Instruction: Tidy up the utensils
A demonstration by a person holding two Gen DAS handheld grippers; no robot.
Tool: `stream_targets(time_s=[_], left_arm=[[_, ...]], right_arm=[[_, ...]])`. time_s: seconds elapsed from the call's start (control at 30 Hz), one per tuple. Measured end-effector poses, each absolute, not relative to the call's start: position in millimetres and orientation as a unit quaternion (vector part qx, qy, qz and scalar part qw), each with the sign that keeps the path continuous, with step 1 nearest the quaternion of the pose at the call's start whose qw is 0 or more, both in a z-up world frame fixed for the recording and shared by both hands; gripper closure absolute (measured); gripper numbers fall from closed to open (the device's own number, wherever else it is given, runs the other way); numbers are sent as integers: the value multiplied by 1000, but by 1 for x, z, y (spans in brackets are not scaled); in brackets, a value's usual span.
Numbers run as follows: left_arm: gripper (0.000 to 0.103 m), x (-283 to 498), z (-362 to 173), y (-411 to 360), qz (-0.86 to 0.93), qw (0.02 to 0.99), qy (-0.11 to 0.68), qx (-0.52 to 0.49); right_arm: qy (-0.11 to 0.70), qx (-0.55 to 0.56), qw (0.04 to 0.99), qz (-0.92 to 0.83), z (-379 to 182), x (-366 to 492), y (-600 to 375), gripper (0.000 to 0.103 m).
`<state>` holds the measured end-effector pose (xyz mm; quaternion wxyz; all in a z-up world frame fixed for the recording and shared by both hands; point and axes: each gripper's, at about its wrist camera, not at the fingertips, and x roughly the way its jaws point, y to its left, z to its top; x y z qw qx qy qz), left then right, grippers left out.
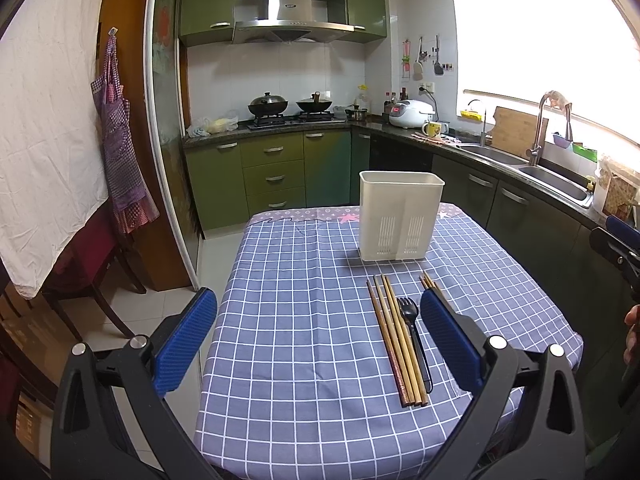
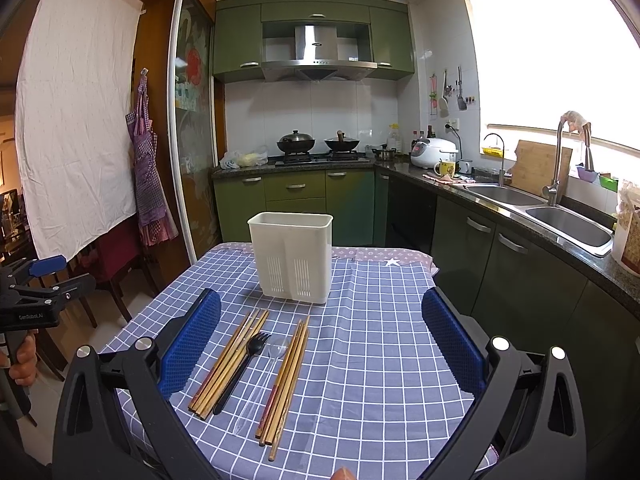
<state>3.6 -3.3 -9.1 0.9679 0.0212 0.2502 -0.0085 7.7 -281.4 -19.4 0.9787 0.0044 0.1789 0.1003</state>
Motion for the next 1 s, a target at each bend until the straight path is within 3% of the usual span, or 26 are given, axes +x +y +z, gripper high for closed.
stream_targets(time_s=[0.67, 1.0], left_arm=[[6, 9, -15, -3, -7, 965, 262, 22], [6, 62, -49, -1, -18, 929, 370, -9]], right_arm=[[200, -1, 974, 102, -26, 20, -279, 4], [346, -18, 930, 125, -43, 88, -276, 4]])
